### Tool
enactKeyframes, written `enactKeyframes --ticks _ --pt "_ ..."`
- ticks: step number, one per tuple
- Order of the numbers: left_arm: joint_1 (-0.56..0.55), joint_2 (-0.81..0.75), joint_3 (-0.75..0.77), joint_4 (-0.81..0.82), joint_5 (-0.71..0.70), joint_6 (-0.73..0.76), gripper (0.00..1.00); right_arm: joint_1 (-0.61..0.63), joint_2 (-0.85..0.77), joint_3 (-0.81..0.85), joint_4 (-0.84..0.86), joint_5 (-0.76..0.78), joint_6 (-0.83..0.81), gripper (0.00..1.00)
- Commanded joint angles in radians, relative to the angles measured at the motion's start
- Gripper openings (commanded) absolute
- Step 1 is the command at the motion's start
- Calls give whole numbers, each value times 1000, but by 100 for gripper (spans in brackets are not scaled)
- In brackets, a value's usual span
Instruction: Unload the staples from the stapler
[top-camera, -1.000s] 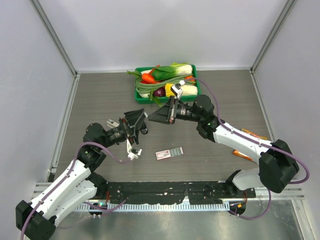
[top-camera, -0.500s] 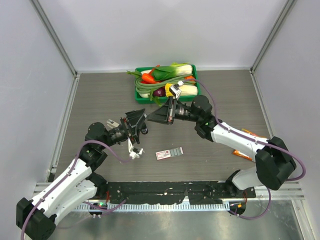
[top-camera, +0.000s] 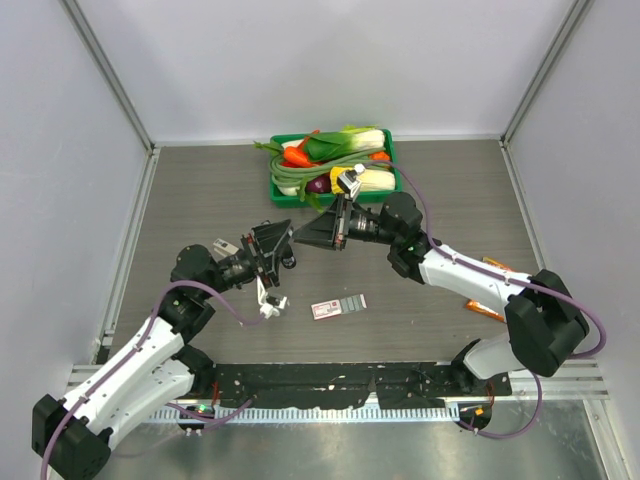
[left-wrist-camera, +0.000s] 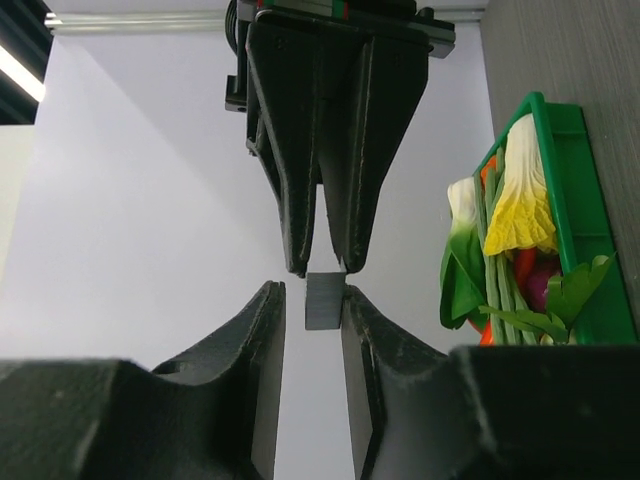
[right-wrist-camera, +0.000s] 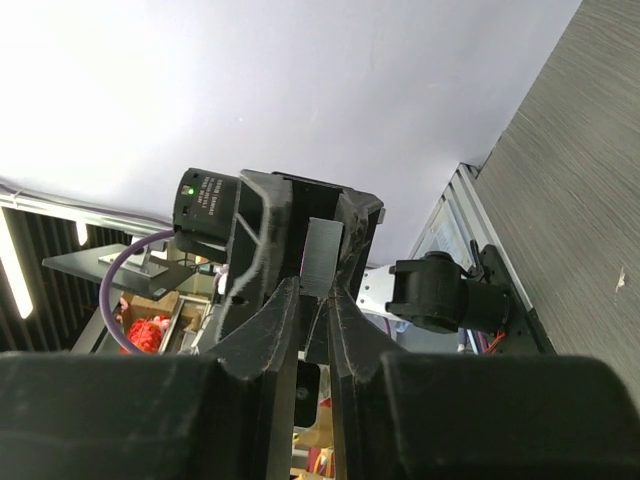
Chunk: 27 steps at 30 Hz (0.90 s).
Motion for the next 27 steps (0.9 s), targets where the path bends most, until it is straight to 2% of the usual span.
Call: enactKeyframes --ticks 1,3,9,27 --pt "-9 -9 22 31 9 6 29 5 2 -1 62 -4 16 9" --pt "-9 -12 24 27 12 3 22 5 2 0 62 -6 16 9" --pt "-9 -17 24 18 4 -3 17 5 -6 -6 57 -7 13 9" --pt "-9 -72 33 -62 0 -35 20 -34 -44 -14 -18 -7 -31 8"
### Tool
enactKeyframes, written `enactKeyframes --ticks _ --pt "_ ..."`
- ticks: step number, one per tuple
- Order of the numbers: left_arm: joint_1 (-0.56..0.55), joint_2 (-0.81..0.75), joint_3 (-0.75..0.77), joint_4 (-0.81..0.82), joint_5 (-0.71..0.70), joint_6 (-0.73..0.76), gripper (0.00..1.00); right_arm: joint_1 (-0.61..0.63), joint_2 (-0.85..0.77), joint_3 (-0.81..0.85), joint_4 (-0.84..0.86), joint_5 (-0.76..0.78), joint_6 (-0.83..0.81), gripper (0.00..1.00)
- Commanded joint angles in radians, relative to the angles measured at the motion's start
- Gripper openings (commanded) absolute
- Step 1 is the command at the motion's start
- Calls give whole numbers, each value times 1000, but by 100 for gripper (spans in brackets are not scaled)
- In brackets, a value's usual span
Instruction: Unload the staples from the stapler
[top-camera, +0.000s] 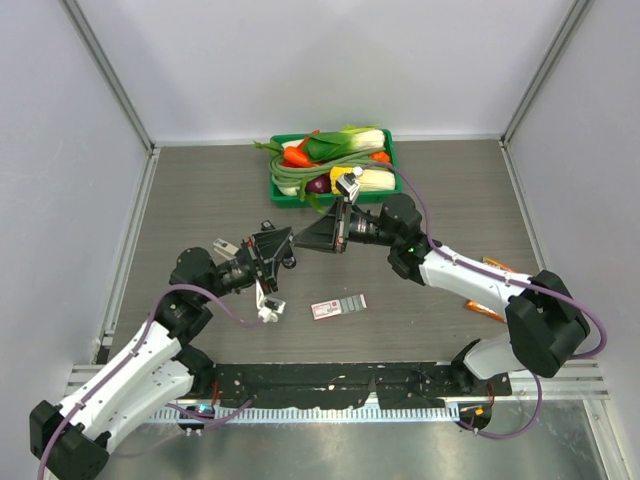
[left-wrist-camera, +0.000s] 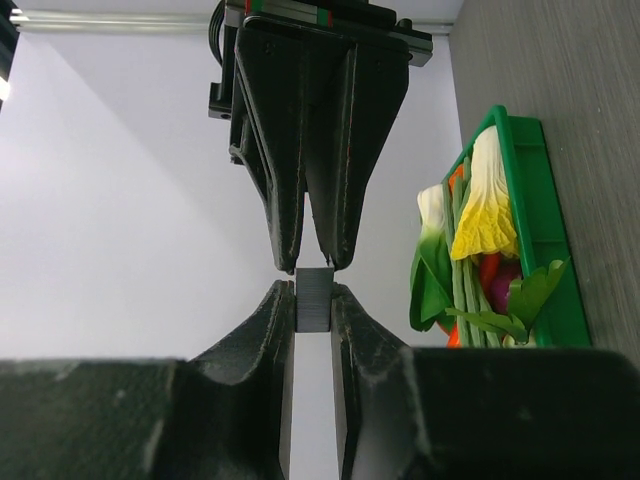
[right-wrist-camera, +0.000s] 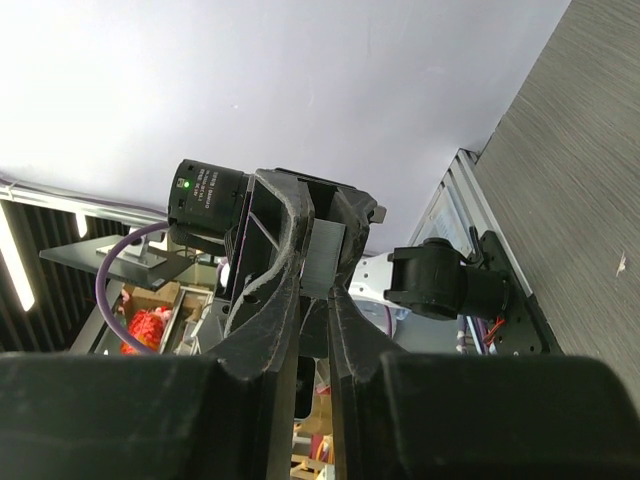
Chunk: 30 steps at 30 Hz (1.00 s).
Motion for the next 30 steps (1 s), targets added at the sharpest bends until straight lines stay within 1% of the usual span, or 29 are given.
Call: enactKeyframes --ticks 1,13,20,26,29,30 --pt "-2 -33 34 29 -2 -6 20 -28 -39 -4 -11 10 -34 8" --pt "-2 -55 28 9 3 -3 25 -53 -45 -25 -12 4 -38 7" --pt "-2 -58 25 -20 15 11 17 -53 -50 -22 -4 -2 -38 9" --pt "-2 -55 22 -23 19 20 17 -53 -47 -27 6 -7 -31 9" --pt "-2 -55 22 -23 18 20 16 -53 -48 -37 23 -8 -25 12" --pt "-2 -55 22 -23 15 20 15 -53 -47 -37 23 -8 -25 17"
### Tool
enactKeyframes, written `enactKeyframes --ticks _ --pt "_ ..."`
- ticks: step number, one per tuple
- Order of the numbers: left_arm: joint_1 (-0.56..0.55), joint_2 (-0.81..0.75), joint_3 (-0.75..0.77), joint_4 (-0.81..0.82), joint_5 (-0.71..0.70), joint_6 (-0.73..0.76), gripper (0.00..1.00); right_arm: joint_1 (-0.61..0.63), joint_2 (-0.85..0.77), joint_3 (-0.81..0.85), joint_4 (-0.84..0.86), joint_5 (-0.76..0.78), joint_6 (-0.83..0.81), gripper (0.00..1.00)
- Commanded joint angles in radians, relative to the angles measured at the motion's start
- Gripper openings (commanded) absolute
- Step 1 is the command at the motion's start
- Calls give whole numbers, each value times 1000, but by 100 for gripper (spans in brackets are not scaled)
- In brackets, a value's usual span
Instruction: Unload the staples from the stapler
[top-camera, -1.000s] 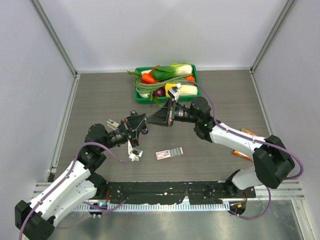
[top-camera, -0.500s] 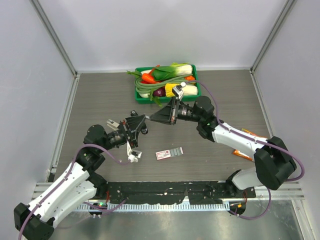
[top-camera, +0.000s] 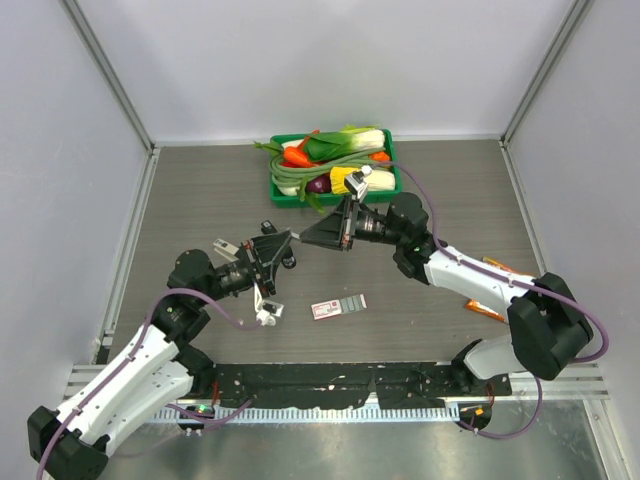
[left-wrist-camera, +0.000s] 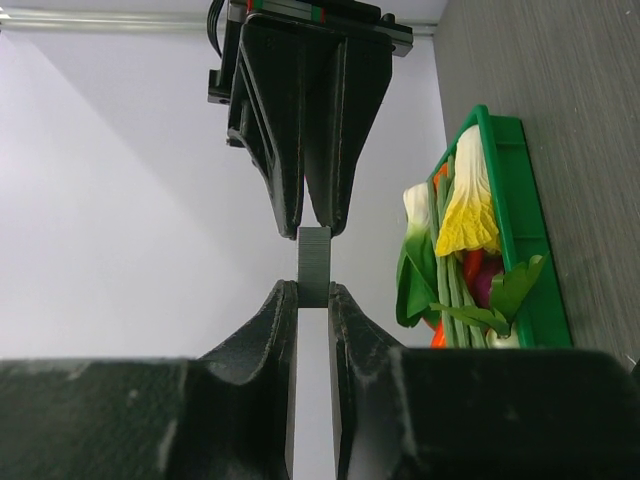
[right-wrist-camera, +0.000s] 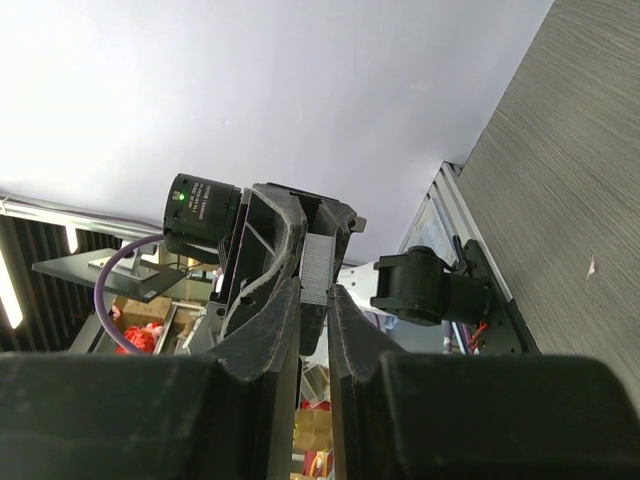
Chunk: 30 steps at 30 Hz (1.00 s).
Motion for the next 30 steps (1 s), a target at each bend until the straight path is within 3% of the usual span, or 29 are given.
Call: enactKeyframes --ticks 1,2,3,9,13,14,15,17,20,25,28,30 --pt "1 -18 22 39 12 17 15 -9 -30 -12 24 2 -10 22" --pt "1 -18 22 32 10 15 14 -9 -33 -9 16 2 -17 30" --pt "1 -20 27 22 7 17 14 -8 -35 -5 5 0 -24 44" --pt "1 9 117 -131 -71 -103 13 -44 -58 87 -230 -6 -193 56" --pt "1 94 246 -338 -183 -296 12 -133 -89 173 -447 -18 -371 58" --pt "1 121 283 -454 -207 -339 12 -155 -96 220 -564 -9 -423 59" --pt "1 152 362 -514 -255 -458 11 -158 -101 248 -631 9 -549 60" --pt "2 267 445 -716 -271 -532 3 -159 -107 314 -798 70 -665 60" --pt "28 374 586 -922 -164 -637 0 -156 -122 334 -873 112 -811 61" --pt "51 338 574 -948 -10 -848 3 -153 -162 316 -961 184 -1003 61" --pt "53 440 655 -1071 -11 -983 6 -153 -170 325 -1015 244 -1089 62" --pt "56 570 799 -1166 6 -1016 6 -155 -164 331 -1021 258 -1106 63"
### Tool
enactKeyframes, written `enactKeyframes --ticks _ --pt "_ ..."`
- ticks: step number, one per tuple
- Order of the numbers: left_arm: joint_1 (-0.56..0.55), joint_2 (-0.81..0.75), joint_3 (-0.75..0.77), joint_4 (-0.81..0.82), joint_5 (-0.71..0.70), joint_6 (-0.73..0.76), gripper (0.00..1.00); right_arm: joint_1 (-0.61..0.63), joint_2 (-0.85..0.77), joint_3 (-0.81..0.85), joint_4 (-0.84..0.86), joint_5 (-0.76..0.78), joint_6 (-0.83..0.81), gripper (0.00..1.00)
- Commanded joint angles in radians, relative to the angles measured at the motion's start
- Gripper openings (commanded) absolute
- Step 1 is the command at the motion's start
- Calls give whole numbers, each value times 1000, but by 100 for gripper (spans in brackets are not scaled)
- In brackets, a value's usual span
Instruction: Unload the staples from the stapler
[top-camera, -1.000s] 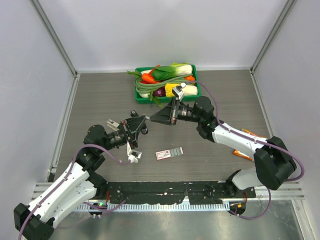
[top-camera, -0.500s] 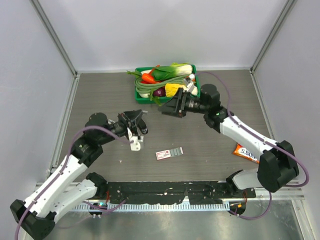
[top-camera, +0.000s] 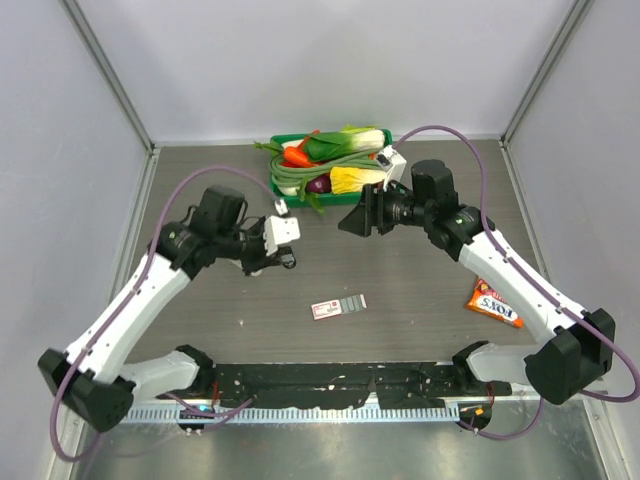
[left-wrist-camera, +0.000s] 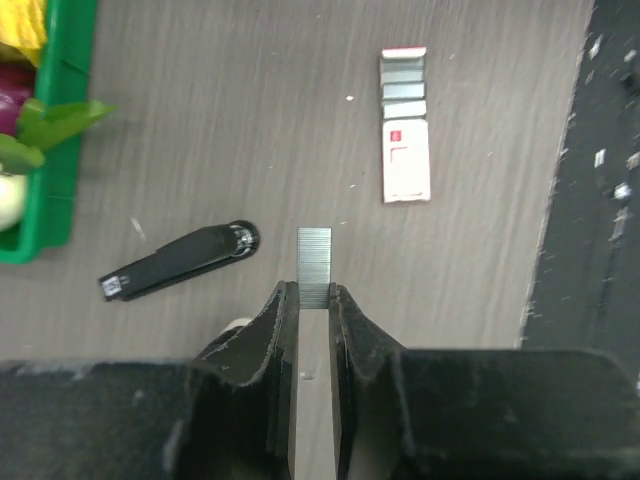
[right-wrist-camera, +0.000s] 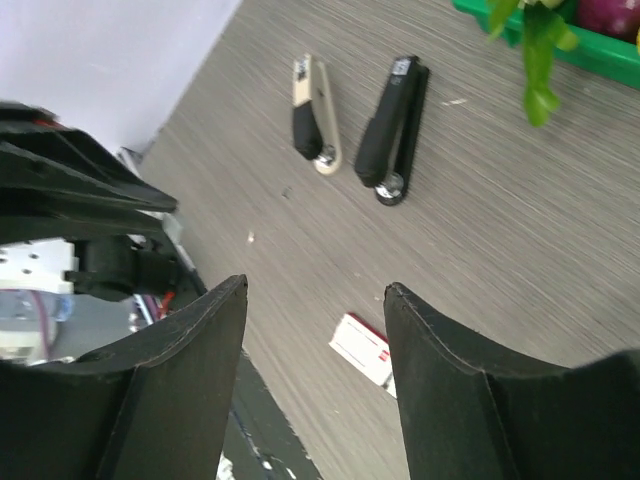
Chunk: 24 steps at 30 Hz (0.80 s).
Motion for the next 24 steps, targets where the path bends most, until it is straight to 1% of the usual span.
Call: enactKeyframes --ticks 1,2,4,5,6,7,8,9,10,11,12,13,15,17,18,21,24 --pt "10 194 232 -237 70 -217 6 3 -18 27 -65 79 -146 63" --pt "24 226 295 -256 73 -237 6 3 -13 27 -50 85 -137 62" --pt "33 289 349 -310 99 -233 5 3 -8 23 -27 61 -114 63" --pt "43 305 396 -343 125 -207 5 5 -8 17 -4 51 -108 63" --pt "43 343 421 -397 216 -160 5 6 -18 17 2 41 -106 62" --pt "43 358 444 -505 258 -118 5 8 -25 18 1 19 -112 62" --pt "43 374 479 -546 285 -65 5 8 -33 20 -1 4 -123 63" --pt "43 401 487 -573 323 -49 5 11 -44 20 -3 -10 -141 63" --pt "41 415 504 -642 341 -21 5 9 -62 18 -3 -39 -150 63" --pt "43 435 519 -694 369 35 4 20 -68 15 -1 -47 -157 63" --pt "44 451 536 -745 410 122 4 29 -76 15 1 -50 -166 63" --pt "44 480 562 -826 430 169 4 43 -87 12 2 -41 -190 63" --pt "43 489 579 -825 447 151 3 104 -93 1 7 -19 -216 63" --pt "43 466 570 -825 469 184 3 153 -100 -6 8 32 -253 63" --pt "43 457 564 -822 475 212 3 205 -105 -11 10 51 -264 62" --pt "43 449 555 -827 493 212 3 276 -140 -42 40 111 -278 61" --pt "41 446 535 -825 506 207 3 304 -176 -75 83 137 -269 59"
